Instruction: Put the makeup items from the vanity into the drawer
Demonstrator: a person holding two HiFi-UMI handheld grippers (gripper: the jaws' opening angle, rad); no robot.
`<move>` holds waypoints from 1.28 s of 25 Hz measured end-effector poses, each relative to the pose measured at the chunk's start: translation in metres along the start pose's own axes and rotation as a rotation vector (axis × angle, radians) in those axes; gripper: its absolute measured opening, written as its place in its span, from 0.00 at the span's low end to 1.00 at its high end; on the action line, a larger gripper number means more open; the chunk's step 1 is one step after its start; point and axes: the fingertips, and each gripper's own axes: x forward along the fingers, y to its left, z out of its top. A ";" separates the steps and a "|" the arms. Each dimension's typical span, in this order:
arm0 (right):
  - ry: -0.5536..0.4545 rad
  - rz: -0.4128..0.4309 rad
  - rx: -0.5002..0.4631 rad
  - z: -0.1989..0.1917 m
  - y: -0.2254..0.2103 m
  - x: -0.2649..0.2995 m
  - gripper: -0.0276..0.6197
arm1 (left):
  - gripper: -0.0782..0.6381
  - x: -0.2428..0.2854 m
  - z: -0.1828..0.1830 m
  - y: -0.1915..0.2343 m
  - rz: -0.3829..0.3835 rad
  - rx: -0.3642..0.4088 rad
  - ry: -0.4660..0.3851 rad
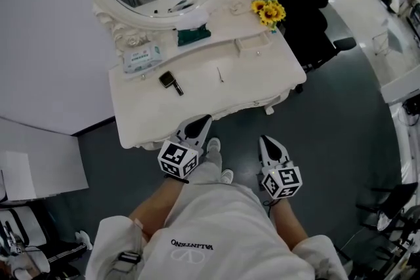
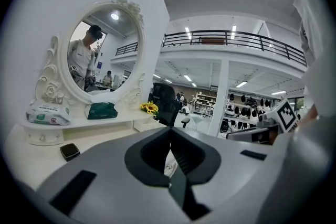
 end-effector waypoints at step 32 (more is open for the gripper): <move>0.145 -0.022 0.018 0.041 -0.047 0.235 0.06 | 0.63 0.182 -0.057 0.143 -0.059 -0.116 0.203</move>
